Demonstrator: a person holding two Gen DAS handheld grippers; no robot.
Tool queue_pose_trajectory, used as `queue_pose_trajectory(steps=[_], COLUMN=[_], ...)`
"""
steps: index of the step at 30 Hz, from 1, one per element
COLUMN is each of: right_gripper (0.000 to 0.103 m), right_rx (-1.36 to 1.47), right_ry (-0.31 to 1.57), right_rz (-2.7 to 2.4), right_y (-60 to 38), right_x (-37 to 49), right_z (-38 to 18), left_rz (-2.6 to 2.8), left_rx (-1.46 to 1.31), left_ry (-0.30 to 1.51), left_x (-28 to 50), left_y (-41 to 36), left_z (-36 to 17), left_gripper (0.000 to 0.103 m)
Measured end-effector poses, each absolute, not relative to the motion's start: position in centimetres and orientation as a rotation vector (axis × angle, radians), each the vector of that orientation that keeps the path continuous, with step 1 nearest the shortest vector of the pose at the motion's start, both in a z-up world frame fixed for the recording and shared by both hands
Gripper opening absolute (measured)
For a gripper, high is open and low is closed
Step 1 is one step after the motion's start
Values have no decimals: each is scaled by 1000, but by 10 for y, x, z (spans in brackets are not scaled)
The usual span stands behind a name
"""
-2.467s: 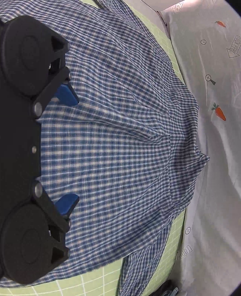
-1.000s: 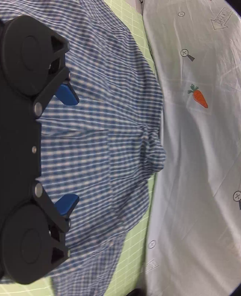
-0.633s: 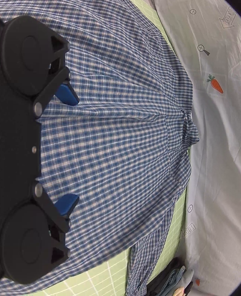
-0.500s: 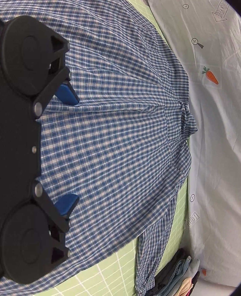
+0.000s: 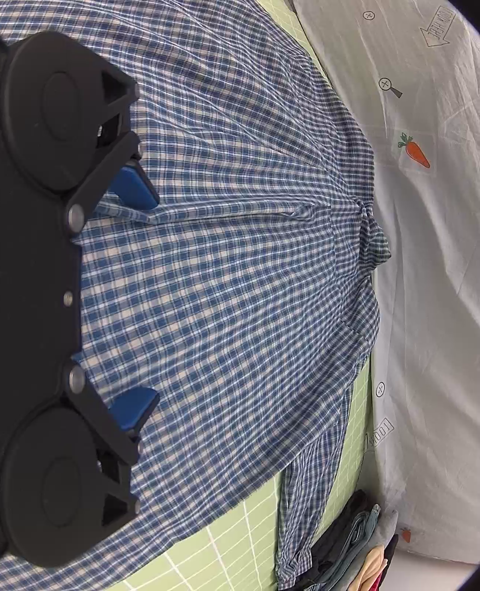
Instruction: Fold clothes
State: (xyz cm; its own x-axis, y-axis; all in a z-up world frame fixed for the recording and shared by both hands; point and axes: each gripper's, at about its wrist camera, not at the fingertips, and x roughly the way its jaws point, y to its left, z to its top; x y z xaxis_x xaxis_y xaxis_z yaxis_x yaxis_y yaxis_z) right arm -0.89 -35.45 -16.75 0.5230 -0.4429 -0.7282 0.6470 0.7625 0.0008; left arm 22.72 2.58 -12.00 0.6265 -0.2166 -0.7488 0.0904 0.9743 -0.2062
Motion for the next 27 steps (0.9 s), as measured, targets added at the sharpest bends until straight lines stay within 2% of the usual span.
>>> queue_pose_trajectory(steps=[6,9,11,13,16,20,23,25,27], right_gripper=[103,103,103,103,103,91,91,84,50], right_rx=[265,266,271,278,289,263,243,268,336], right_ry=[723,729,746,765,789,748,705,675,669], right_rz=[-668,-667,-660,-654,-648,-625,-598,-535,-432], right_y=[-350,-351,-353,-354,-353,-343,-335,-330,-323], right_x=[-14,-13,-11,-10,-9,-2,4,15,31], right_z=[-171,-170,-168,-166,-164,-151,-139,-130,-125], left_rz=[-490,-616,-700,-713,-645,-534,-481,-470,-458], left_rx=[-117,-54,-11,16,-2,-6,10,17,24], left_ry=[846,849,849,861,915,984,1034,1067,1099], left_x=[210,195,185,180,183,184,186,186,187], left_y=[-49,-82,-103,-111,-100,-82,-74,-74,-74], left_z=[-98,-96,-94,-97,-108,-124,-137,-145,-153], left_gripper=[8,30,54,62,63,64,64,64,64])
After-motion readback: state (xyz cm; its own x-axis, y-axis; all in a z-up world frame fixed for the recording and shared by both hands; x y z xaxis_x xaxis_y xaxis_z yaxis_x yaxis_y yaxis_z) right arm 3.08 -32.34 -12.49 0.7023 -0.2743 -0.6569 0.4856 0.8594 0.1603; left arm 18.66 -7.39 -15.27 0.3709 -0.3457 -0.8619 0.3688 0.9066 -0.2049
